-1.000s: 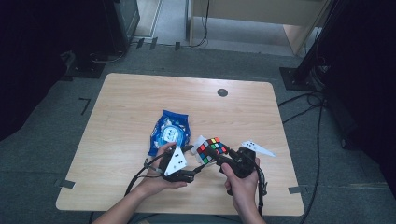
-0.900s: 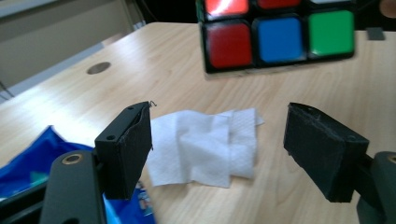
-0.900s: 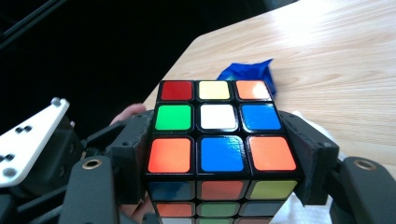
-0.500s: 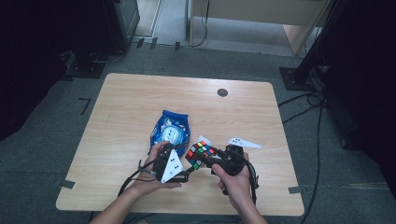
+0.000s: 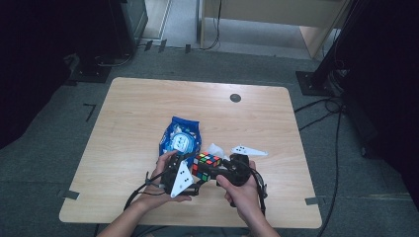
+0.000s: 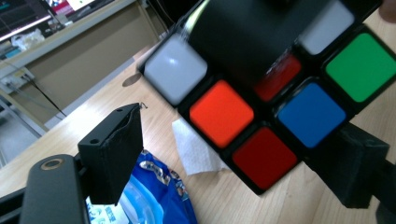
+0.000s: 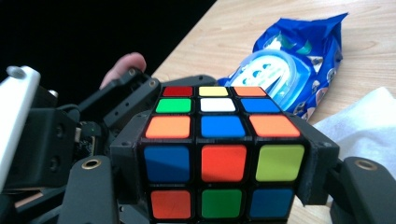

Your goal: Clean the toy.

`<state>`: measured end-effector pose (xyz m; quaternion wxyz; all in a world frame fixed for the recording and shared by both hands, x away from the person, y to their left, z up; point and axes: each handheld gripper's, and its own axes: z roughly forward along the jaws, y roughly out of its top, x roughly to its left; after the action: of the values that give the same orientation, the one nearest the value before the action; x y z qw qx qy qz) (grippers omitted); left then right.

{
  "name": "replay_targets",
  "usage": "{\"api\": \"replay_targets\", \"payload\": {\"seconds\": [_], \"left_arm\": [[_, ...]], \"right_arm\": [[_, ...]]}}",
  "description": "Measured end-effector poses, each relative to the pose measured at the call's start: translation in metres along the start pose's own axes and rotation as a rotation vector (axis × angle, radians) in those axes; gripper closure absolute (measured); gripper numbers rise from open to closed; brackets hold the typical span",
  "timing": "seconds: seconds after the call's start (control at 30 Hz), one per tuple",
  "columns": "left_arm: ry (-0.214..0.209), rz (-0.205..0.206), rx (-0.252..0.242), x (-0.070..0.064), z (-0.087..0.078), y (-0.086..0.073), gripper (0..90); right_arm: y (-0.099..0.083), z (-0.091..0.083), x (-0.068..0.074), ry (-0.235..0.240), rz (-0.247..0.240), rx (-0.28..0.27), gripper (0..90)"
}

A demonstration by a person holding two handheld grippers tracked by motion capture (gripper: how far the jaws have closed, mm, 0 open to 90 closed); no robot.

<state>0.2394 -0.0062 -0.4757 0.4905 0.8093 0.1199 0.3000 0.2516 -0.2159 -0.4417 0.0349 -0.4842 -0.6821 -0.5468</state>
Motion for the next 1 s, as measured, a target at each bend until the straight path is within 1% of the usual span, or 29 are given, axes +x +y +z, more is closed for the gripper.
{"api": "replay_targets", "payload": {"seconds": [0.13,0.2,0.27,0.33,0.37,0.4,0.43,0.47,0.53,0.6,0.63,0.67,0.7,0.73,0.77,0.8,0.83,0.87,0.9,0.93,1.0], "left_arm": [[-0.004,0.008,-0.02,-0.005,0.0,0.003,16.2],[-0.004,0.014,-0.018,-0.005,0.0,0.003,16.6],[-0.025,0.007,-0.026,-0.004,-0.001,0.003,21.9],[-0.026,0.013,-0.032,-0.005,-0.002,0.003,28.9],[-0.043,0.005,-0.028,-0.004,-0.001,0.003,30.6],[-0.034,0.0,-0.026,-0.004,-0.002,0.004,33.6],[-0.028,-0.002,-0.021,-0.002,-0.001,0.003,33.7],[-0.027,-0.021,-0.019,0.001,-0.001,0.002,33.7],[0.001,-0.065,-0.006,0.011,-0.002,-0.001,33.7],[0.033,-0.138,0.009,0.024,-0.003,-0.006,33.7],[0.05,-0.175,0.013,0.032,-0.005,-0.009,33.7],[0.068,-0.224,0.016,0.04,-0.007,-0.013,33.8],[0.076,-0.251,0.017,0.044,-0.008,-0.014,33.8],[0.088,-0.282,0.021,0.05,-0.009,-0.017,33.8],[0.092,-0.293,0.019,0.052,-0.01,-0.018,33.7],[0.095,-0.292,0.02,0.052,-0.011,-0.018,33.7],[0.095,-0.286,0.018,0.052,-0.011,-0.018,33.7],[0.092,-0.28,0.016,0.05,-0.011,-0.018,33.7],[0.085,-0.28,0.011,0.049,-0.011,-0.017,33.7],[0.079,-0.272,0.012,0.047,-0.011,-0.016,33.7],[0.066,-0.267,0.008,0.044,-0.01,-0.015,33.7]], "right_arm": [[-0.003,0.005,0.0,0.012,0.01,0.032,34.2],[-0.005,0.008,0.001,0.01,0.0,0.042,34.1],[-0.005,0.009,0.002,0.005,0.0,0.039,34.1],[-0.005,0.008,0.001,0.01,0.003,0.031,34.1],[-0.004,0.007,0.0,0.015,0.005,0.028,34.0],[-0.004,0.007,-0.001,0.021,0.005,0.029,34.0],[-0.004,0.007,-0.002,0.028,0.006,0.028,34.0],[-0.004,0.007,-0.003,0.036,0.012,0.026,34.0],[-0.002,0.004,-0.006,0.058,0.007,0.012,33.9],[0.001,-0.001,-0.011,0.083,-0.008,-0.024,34.3],[0.002,-0.005,-0.013,0.082,-0.022,-0.052,35.1],[0.003,-0.007,-0.017,0.061,-0.043,-0.081,35.1],[0.003,-0.009,-0.022,0.012,-0.065,-0.105,35.2],[0.001,-0.009,-0.025,-0.036,-0.087,-0.111,35.8],[-0.002,-0.005,-0.03,-0.157,-0.143,-0.103,37.3],[-0.005,0.0,-0.035,-0.237,-0.179,-0.09,38.6],[-0.007,0.004,-0.039,-0.275,-0.196,-0.08,40.6],[-0.01,0.01,-0.044,-0.294,-0.198,-0.065,43.0],[-0.012,0.015,-0.048,-0.316,-0.219,-0.05,44.8],[-0.014,0.021,-0.051,-0.35,-0.249,-0.027,46.7],[-0.016,0.031,-0.054,-0.389,-0.285,0.01,48.7]]}}
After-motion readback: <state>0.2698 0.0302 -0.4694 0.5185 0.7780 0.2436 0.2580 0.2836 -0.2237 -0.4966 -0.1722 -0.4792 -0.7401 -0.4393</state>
